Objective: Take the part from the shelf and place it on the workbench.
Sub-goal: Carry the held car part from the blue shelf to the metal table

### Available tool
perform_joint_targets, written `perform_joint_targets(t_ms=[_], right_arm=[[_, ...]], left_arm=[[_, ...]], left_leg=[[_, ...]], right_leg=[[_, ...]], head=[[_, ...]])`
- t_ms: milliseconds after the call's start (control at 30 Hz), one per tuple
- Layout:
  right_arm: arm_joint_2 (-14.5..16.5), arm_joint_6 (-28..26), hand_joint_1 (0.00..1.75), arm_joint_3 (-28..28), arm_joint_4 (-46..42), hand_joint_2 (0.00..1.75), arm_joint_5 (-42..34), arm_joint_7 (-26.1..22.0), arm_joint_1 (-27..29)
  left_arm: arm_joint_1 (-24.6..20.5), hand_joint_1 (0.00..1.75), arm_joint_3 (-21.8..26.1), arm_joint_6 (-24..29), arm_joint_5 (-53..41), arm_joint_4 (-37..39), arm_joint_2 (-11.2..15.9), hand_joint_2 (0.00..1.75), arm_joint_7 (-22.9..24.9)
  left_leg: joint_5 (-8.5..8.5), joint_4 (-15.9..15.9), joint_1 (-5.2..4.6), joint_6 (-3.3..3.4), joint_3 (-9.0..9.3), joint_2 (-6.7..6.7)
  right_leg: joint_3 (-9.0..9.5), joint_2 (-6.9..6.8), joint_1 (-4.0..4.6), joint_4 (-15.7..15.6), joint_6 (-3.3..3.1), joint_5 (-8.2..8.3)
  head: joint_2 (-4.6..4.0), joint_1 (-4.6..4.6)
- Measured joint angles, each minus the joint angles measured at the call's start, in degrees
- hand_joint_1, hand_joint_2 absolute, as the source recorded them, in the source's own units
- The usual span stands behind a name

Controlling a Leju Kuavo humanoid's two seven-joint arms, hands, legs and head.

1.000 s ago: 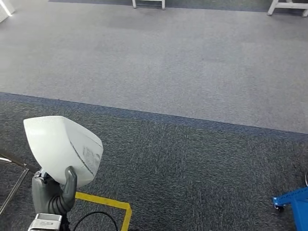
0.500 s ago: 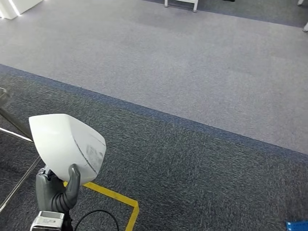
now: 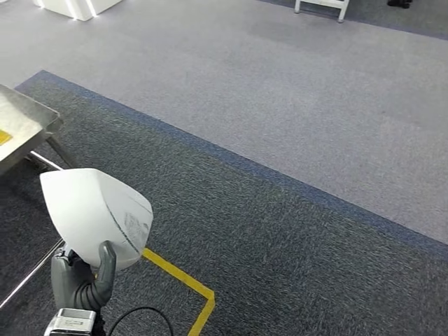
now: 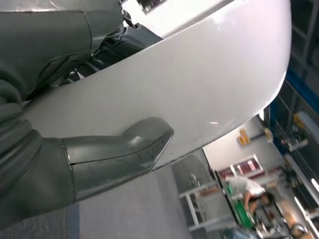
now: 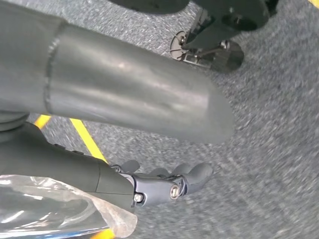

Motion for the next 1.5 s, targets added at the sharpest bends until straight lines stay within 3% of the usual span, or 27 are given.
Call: perform_joint_targets(t_ms=[33,67,133,167,233,267,333,400,467,533,567,600,633,700,767,833,900,967,1033,1067,1100,1133,1200,1267,1367,1433,1500], right_arm=[[0.0,0.0,0.00,0.0,0.0,0.00,0.0,0.0,0.0],[0.0,0.0,0.00,0.0,0.0,0.00,0.1,0.0,0.0],[0.0,0.1,0.00,0.1,0.0,0.00,0.4,-0.1,-0.2],[0.0,0.2,0.00,0.2,0.0,0.00,0.6,-0.1,-0.3],[0.0,0.4,0.00,0.4,0.1,0.00,1.2,0.1,-0.6],[0.0,0.5,0.00,0.6,0.1,0.00,1.5,0.2,-0.8],[0.0,0.7,0.00,1.0,0.1,0.00,1.9,0.4,-1.5],[0.0,0.8,0.00,1.3,0.1,0.00,2.2,0.6,-2.2],[0.0,1.0,0.00,1.6,0.1,0.00,2.3,0.9,-2.6],[0.1,1.2,0.00,1.9,0.1,0.00,2.6,1.7,-2.7],[0.4,1.2,0.00,2.1,0.1,0.00,2.9,2.4,-2.9],[0.8,1.1,0.00,2.3,0.1,0.00,3.1,3.1,-3.2],[1.3,0.9,0.00,2.6,0.1,0.00,3.4,4.0,-3.6],[2.1,0.6,0.00,3.1,0.2,0.00,3.6,5.1,-4.4],[2.7,0.6,0.00,3.4,0.2,0.00,3.7,5.5,-5.0],[3.3,0.6,0.00,3.7,0.2,0.00,3.6,5.6,-5.3],[3.6,0.6,0.00,3.7,0.1,0.00,3.5,5.5,-5.4],[3.7,0.9,0.00,3.8,0.1,0.00,3.4,5.4,-5.4],[3.8,1.2,0.00,3.8,0.1,0.00,3.4,5.3,-5.2],[3.8,1.2,0.00,3.8,0.1,0.00,3.2,5.1,-5.1],[3.8,1.1,0.00,3.8,0.1,0.00,3.0,4.9,-5.0],[3.8,0.9,0.00,3.8,0.1,0.00,2.7,4.6,-4.9],[3.8,0.3,0.00,3.9,0.1,0.00,2.1,4.2,-4.6],[3.8,0.0,0.00,4.0,0.1,0.00,1.9,4.1,-4.1],[3.8,-0.2,0.00,4.2,0.1,0.00,1.9,3.8,-3.7],[3.8,-0.5,0.00,4.5,0.1,0.00,1.9,3.6,-3.5],[3.8,-0.8,0.00,4.6,0.1,0.00,1.9,3.5,-3.2]], left_arm=[[0.1,1.75,0.0,0.0,-0.1,0.0,0.0,1.75,0.0],[0.1,1.75,0.0,0.0,-0.2,0.0,0.0,1.75,0.1],[0.1,1.75,0.0,0.0,-0.4,0.0,0.1,1.75,0.4],[0.1,1.75,0.0,0.0,-0.4,0.0,0.1,1.75,0.6],[-0.1,1.75,0.3,0.0,-0.1,0.0,0.3,1.75,0.7],[-0.1,1.75,0.5,-0.1,0.2,0.1,0.4,1.75,0.5],[-0.1,1.75,0.9,-0.4,0.6,0.0,0.5,1.75,0.0],[-0.2,1.75,1.3,-0.8,0.7,0.0,0.6,1.75,-0.3],[-0.4,1.75,1.5,-1.2,0.5,0.0,0.6,1.75,-0.4],[-0.5,1.75,1.7,-1.7,0.4,0.0,0.6,1.75,-0.3],[-0.5,1.75,1.8,-1.9,0.4,0.0,0.5,1.75,-0.2],[-0.6,1.75,1.9,-2.1,0.3,0.1,0.5,1.75,-0.1],[-0.6,1.75,2.0,-2.2,0.3,0.1,0.4,1.75,0.0],[-0.8,1.75,2.2,-2.3,0.2,0.1,0.3,1.75,0.1],[-0.9,1.75,2.3,-2.4,0.1,0.1,0.3,1.75,0.1],[-0.9,1.75,2.5,-2.4,0.0,0.1,0.3,1.75,0.2],[-0.8,1.75,2.7,-2.4,0.0,0.1,0.3,1.75,0.4],[-0.9,1.75,2.9,-2.3,0.0,0.1,0.3,1.75,0.7],[-0.8,1.75,2.9,-2.2,0.0,0.1,0.3,1.75,0.8],[-0.7,1.75,2.9,-2.2,-0.1,0.1,0.3,1.75,0.8],[-0.7,1.75,2.9,-2.4,-0.2,0.1,0.3,1.75,0.8],[-0.7,1.75,2.9,-2.7,-0.4,0.1,0.3,1.75,1.0],[-1.0,1.75,2.9,-3.2,-1.1,0.1,0.1,1.75,1.5],[-1.7,1.75,2.8,-3.4,-1.8,0.3,-0.2,1.75,1.9],[-2.0,1.75,2.7,-3.0,-2.0,0.5,-0.6,1.75,2.0],[-2.1,1.75,2.7,-2.7,-1.9,0.6,-0.8,1.75,1.9],[-2.2,1.75,2.7,-2.5,-1.7,0.7,-1.1,1.75,1.8]], left_leg=[[-0.54,2.3,0.09,-0.14,-1.07,0.23],[0.19,2.4,0.14,-0.21,-1.06,0.39],[4.18,-3.7,0.11,-0.03,2.00,1.42],[5.80,-7.7,-0.16,0.23,4.03,2.96],[7.04,-12.6,-0.76,0.96,6.30,5.45],[6.74,-13.0,-1.04,1.29,6.35,5.87],[6.95,-13.4,-0.96,1.94,6.18,4.66],[7.25,-13.8,-0.59,2.64,6.31,3.44],[7.37,-13.9,-0.37,3.07,6.32,2.19],[7.37,-13.9,-0.35,3.18,6.32,0.62],[7.37,-13.9,-0.35,3.18,6.38,-0.21],[7.34,-13.8,-0.35,3.15,6.46,-1.05],[7.29,-13.8,-0.31,3.06,6.56,-1.82],[7.08,-13.4,-0.31,2.67,6.51,-3.12],[7.11,-13.2,-0.24,1.96,6.10,-4.25],[7.33,-13.2,-0.12,1.25,5.73,-5.30],[6.31,-11.7,-0.25,0.66,5.04,-3.92],[3.05,-5.8,-0.32,0.14,2.46,-1.04],[0.06,1.7,-0.16,-0.18,-1.00,0.10],[0.00,3.3,-0.09,-0.24,-1.78,0.23],[1.05,2.7,-0.05,-0.21,-1.51,0.36],[3.04,-0.1,-0.05,-0.07,-0.15,0.75],[6.58,-7.9,-0.45,0.54,3.62,3.04],[7.33,-12.1,-0.97,1.23,5.44,4.90],[7.08,-12.8,-0.99,2.03,5.42,3.72],[7.35,-13.4,-0.59,2.65,5.77,2.61],[7.47,-13.6,-0.40,2.98,5.88,1.43]], right_leg=[[0.14,-0.90,0.06,0.0,-0.01,-0.16],[0.33,-1.74,0.09,0.0,0.02,-0.32],[0.96,-3.18,0.11,0.0,0.23,-0.73],[1.18,-3.82,0.21,0.0,0.42,-0.97],[1.55,-4.93,0.51,0.1,0.97,-1.41],[1.64,-5.51,0.66,0.1,1.25,-1.54],[1.98,-6.16,0.66,0.0,1.85,-1.88],[1.06,-3.79,0.48,2.2,2.36,-3.56],[-2.39,-0.67,0.36,9.2,2.57,-6.99],[-6.35,0.17,0.37,16.3,2.61,-9.06],[-7.22,0.28,0.37,17.1,2.56,-8.45],[-7.04,0.40,0.37,15.7,2.47,-6.71],[-5.84,0.90,0.32,12.2,2.32,-4.15],[-2.81,3.35,0.09,4.6,2.03,-0.57],[-1.24,4.93,0.05,1.4,1.76,-0.03],[-0.93,3.99,0.11,1.2,1.38,-0.02],[-0.74,2.63,-0.05,1.0,0.75,0.07],[-0.57,1.06,-0.03,0.9,0.17,-0.05],[-0.48,-0.61,0.11,0.9,-0.10,-0.27],[-0.41,-1.40,0.14,0.9,-0.14,-0.39],[-0.27,-2.14,0.16,0.9,-0.13,-0.52],[-0.02,-2.83,0.17,0.9,-0.06,-0.70],[0.51,-4.05,0.35,0.9,0.29,-1.14],[0.70,-5.18,0.68,1.0,0.79,-1.49],[0.97,-6.32,0.85,0.9,1.60,-1.92],[-0.01,-3.86,0.73,3.3,2.17,-3.68],[-3.59,-0.70,0.62,10.3,2.43,-6.94]], head=[[0.00,0.00],[0.00,-0.01],[0.00,-0.02],[0.00,-0.01],[0.01,0.01],[0.01,0.03],[0.01,0.09],[0.00,0.32],[0.01,0.65],[0.01,0.74],[0.00,0.74],[0.00,0.74],[0.00,0.73],[0.00,0.72],[0.01,0.67],[0.02,0.65],[0.01,0.29],[0.00,-0.18],[0.00,-0.30],[0.00,-0.29],[0.00,-0.31],[0.00,-0.32],[0.00,-0.32],[0.01,-0.22],[0.01,-0.07],[0.00,0.22],[0.01,0.56]])
